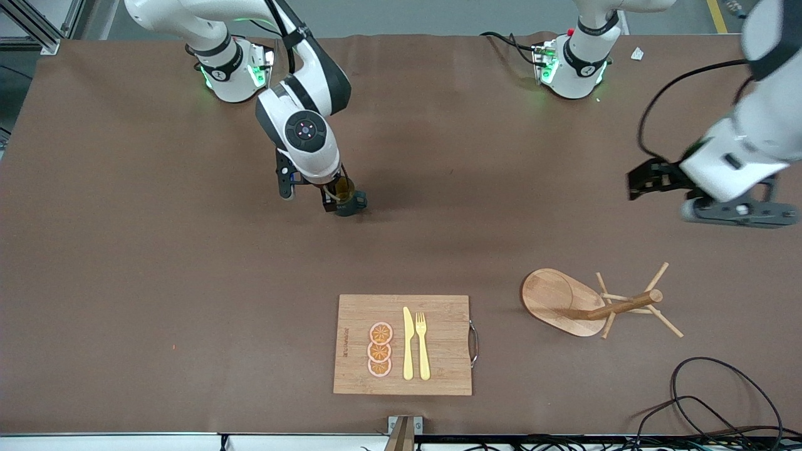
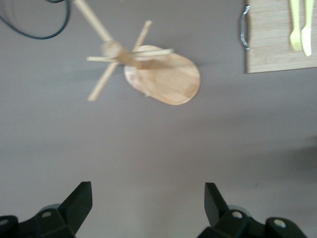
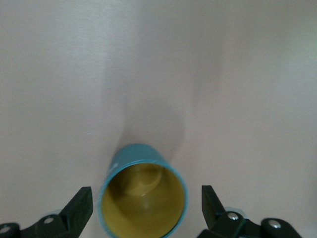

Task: Transfer cup from left to right arm and place
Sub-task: 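Open the left gripper and withdraw while the right gripper reaches the mug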

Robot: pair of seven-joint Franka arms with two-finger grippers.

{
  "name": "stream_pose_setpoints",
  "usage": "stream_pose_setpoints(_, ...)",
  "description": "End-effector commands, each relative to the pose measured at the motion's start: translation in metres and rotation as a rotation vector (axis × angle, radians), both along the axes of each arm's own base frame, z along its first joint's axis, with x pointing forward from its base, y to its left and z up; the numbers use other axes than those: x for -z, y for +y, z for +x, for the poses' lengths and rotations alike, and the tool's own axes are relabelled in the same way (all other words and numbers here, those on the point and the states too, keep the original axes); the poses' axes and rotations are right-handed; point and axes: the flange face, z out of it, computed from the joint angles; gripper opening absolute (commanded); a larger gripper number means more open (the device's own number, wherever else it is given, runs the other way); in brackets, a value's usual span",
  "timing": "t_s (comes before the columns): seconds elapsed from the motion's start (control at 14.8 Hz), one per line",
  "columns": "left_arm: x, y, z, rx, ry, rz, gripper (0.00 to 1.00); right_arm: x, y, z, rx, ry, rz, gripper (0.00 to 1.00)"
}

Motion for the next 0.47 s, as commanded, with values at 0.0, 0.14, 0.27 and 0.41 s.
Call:
stream_pose_setpoints(0.0,-0.008,0.030,-0.013,-0.022,-0.002,-0.010,1.00,0.008,0.002,-0.021,0.026,0.021,0.005,0.90)
stream_pose_setpoints(0.14,-0.019,0.050,-0.011,-0.059,-0.053,0.010,1.00,0.018,0.003,-0.031,0.022,0.024,0.008,0.88)
stream_pose_setpoints(0.27,-0.024,0.054,-0.011,-0.066,-0.076,0.042,1.00,0.030,0.003,-0.039,0.029,-0.009,0.027,0.71)
stream_pose_setpoints(0.41,-0.022,0.048,-0.014,-0.126,-0.044,0.038,1.00,0.033,0.002,-0.038,0.038,-0.036,0.047,0.38)
